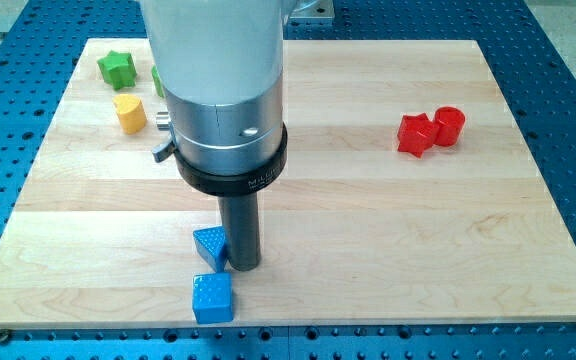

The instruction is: Move the cube bottom to the triangle

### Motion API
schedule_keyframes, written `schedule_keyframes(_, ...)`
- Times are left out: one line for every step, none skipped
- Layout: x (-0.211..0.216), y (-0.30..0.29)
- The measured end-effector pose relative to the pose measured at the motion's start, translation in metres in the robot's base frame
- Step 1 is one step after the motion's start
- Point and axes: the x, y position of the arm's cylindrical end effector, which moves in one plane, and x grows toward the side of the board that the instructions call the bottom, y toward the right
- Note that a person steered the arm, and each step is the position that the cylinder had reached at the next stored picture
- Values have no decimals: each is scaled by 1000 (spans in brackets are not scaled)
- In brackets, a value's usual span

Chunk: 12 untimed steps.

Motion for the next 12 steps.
schedule_keyframes(1,0)
schedule_keyframes(3,0)
schedule_keyframes(7,0)
schedule_keyframes(-56,-3)
schedule_keyframes(-144,-38)
schedule_keyframes(-140,24)
schedule_keyframes(-105,91)
schedule_keyframes(-4,131)
schedule_keyframes(53,113)
schedule_keyframes(54,110)
schedule_keyframes(54,86)
schedule_keyframes(54,53)
